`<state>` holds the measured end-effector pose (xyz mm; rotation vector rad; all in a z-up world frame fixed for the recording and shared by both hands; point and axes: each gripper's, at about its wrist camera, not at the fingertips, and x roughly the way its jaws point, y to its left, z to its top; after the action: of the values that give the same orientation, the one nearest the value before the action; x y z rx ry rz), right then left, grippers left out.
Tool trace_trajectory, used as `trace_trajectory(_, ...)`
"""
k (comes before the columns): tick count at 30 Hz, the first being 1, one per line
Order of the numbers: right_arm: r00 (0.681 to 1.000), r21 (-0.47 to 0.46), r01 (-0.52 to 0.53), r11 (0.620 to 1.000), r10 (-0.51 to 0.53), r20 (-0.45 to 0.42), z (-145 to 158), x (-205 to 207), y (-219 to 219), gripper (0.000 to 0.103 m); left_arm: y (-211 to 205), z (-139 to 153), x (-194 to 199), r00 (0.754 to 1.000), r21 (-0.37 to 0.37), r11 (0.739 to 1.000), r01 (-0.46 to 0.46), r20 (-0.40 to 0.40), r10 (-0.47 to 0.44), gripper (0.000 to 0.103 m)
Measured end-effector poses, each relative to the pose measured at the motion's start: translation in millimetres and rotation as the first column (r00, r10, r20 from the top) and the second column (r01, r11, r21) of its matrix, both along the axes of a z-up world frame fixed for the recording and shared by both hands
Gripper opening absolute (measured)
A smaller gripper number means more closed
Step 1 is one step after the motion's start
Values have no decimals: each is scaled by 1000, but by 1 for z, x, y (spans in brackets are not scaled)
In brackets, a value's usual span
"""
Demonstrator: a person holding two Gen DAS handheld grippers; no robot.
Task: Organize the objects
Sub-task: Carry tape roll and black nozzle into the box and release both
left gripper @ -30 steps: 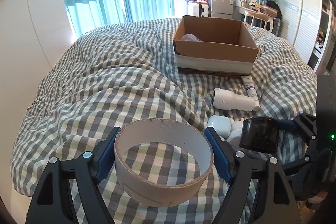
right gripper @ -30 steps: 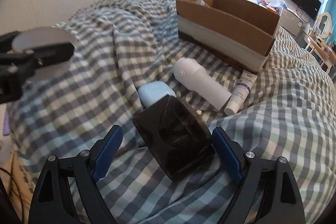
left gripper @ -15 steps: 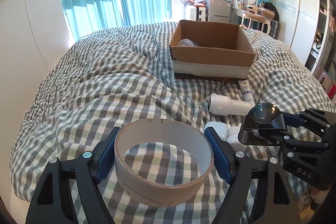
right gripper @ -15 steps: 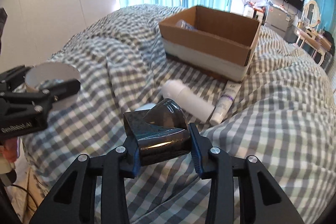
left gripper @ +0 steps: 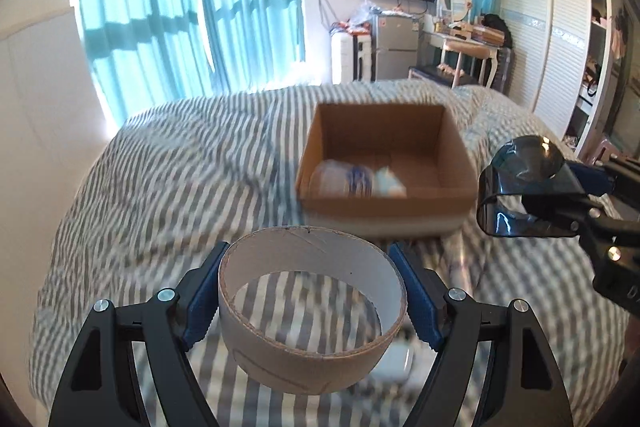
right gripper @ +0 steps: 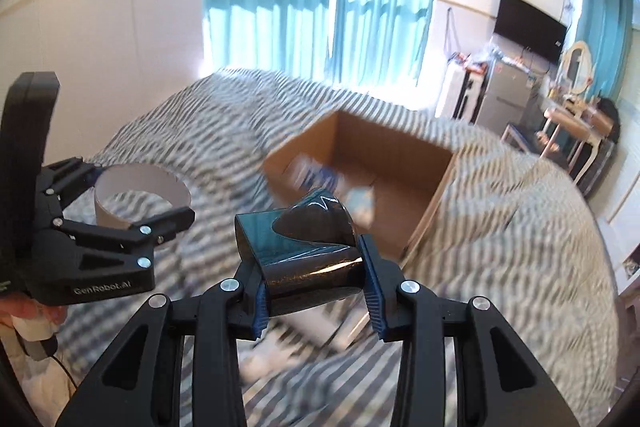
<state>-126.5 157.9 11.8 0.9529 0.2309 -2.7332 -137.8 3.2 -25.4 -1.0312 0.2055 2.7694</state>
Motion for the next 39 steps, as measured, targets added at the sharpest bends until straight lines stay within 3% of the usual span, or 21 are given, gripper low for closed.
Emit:
trace_trajectory(5,999,-20,40,999,-41,-36,30,-49,20,38,23,25,-55,999,6,999,46,-28,-46,81)
trace_trajectory(10,996,-43,75,996,-76,-35,35,-106,35,38,47,31,-110,997,-16,998,68,-48,-68,81)
trace_trajectory(15,994,-61,109,992,-108,7,19,-165,53,38,71,15,-155,993,-50,993,108,-48,-110,81)
trace_trajectory(21,989,-66,134,989,-129,77,-16,-218,68,38,87,-24,-192,991,-60,990,131,11,-130,81)
trace_trajectory(27,985,-81,136,987,-126,121,-49,-233,73,38,93,-58,-207,988,-72,986,150,53,-146,81)
trace_trajectory(36,980,-84,131,988,-116,159,-68,-239,66,38,92,-75,-215,979,-22,982,187,89,-185,83)
trace_trajectory(39,980,-110,139,984,-120,159,-65,-236,69,38,90,-71,-211,980,-17,982,186,79,-185,95)
